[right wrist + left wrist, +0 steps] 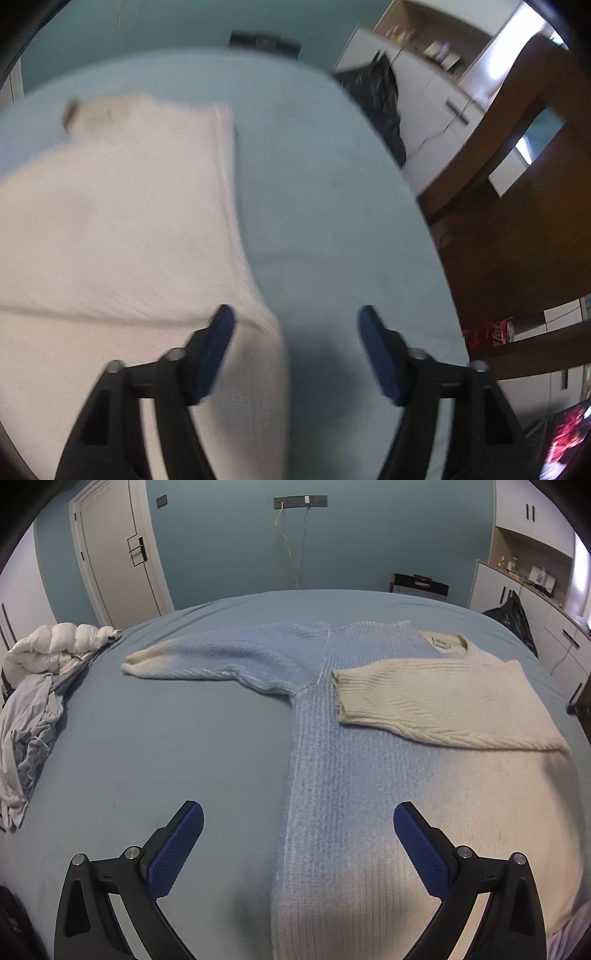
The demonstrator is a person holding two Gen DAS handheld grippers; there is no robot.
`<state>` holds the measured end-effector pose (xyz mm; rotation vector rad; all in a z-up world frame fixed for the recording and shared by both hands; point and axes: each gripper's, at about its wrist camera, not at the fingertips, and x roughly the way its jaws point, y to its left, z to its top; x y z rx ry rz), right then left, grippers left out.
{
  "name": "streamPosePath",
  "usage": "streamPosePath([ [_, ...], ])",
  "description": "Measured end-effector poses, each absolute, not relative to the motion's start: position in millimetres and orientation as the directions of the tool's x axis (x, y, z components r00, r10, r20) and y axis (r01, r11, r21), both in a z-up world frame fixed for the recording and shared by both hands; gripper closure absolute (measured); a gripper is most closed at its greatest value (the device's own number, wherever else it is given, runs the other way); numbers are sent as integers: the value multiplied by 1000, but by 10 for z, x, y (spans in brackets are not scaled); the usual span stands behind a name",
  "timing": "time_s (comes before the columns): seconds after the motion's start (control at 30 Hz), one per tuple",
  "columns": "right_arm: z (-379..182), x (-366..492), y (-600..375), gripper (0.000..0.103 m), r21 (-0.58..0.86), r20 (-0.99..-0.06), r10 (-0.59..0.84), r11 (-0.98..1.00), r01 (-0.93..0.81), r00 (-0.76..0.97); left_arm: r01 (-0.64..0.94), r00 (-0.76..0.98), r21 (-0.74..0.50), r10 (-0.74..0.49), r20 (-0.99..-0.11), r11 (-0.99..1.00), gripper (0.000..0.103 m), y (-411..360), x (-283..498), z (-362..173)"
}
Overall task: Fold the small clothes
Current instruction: 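Grasp the folded white sleeve edge with the right gripper and pull it flat, then open the right gripper and withdraw it from the folded sleeve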
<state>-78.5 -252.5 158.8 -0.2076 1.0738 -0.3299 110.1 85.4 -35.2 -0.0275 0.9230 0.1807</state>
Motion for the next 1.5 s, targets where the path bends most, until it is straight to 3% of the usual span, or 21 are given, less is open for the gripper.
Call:
streamPosePath([
  [0.1, 1572, -581, -1913, 15, -186, -875, -191, 981, 57, 445, -169, 588, 47, 139, -797, 985, 0, 877, 1083, -346],
  [0.23, 1199, -325, -624, 15, -17, -934, 62, 976, -218, 351, -175, 585, 38, 135, -799, 984, 0, 909, 1076, -356],
  [0.37, 765, -330, 475, 16, -127, -924, 65, 878, -461, 376, -177, 577, 34, 131, -806, 984, 0, 926, 1088, -398],
  [0.5, 420, -300, 991, 16, -192, -912, 52, 822, -537, 407, -175, 567, 22, 119, -815, 984, 0, 935, 1099, -433],
  [0.53, 322, -267, 1025, 21, -197, -919, 38, 818, -540, 393, -174, 567, 19, 115, -816, 985, 0, 939, 1101, -433],
  [0.57, 206, -206, 1047, 33, -201, -928, 19, 815, -543, 372, -173, 567, 15, 113, -816, 985, 0, 937, 1100, -432],
  [0.6, 125, -157, 1044, 67, -193, -937, 14, 814, -549, 350, -175, 568, 11, 110, -816, 985, 0, 939, 1099, -428],
  [0.67, 148, -69, 982, 94, -178, -924, 38, 838, -516, 380, -176, 570, -1, 102, -815, 984, 0, 952, 1090, -416],
  [0.87, 524, 268, 533, 97, 126, -895, 286, 898, -422, 343, -183, 574, -12, 97, -813, 983, 0, 980, 1101, -408],
  [0.97, 270, 191, 696, 90, 244, -916, 349, 876, -415, 200, -182, 565, -4, 101, -819, 983, 0, 977, 1118, -440],
  [1.03, 9, 113, 789, 69, 250, -941, 318, 884, -396, 116, -181, 561, 1, 104, -822, 984, 0, 961, 1106, -455],
  [1.1, -22, 101, 597, 68, 371, -900, 426, 859, -354, 88, -176, 557, 6, 105, -824, 984, 0, 951, 1112, -471],
  [1.17, 143, 214, 220, 47, 554, -797, 597, 783, -282, 95, -173, 556, 4, 101, -825, 985, 0, 928, 1120, -473],
  [1.23, 300, 265, -184, 17, 628, -727, 667, 742, -234, 164, -171, 556, 6, 101, -825, 985, 0, 909, 1121, -472],
  [1.27, 354, 381, -481, 13, 630, -710, 660, 751, -199, 246, -169, 557, 9, 103, -824, 986, 0, 901, 1120, -469],
  [1.37, 448, 692, -1190, 11, 499, -754, 481, 862, -86, 447, -166, 559, 14, 106, -822, 986, 0, 868, 1119, -463],
  [1.5, 320, 1202, -2026, 11, 207, -851, 103, 967, 150, 515, -160, 554, 22, 108, -826, 987, 0, 832, 1161, -485],
])
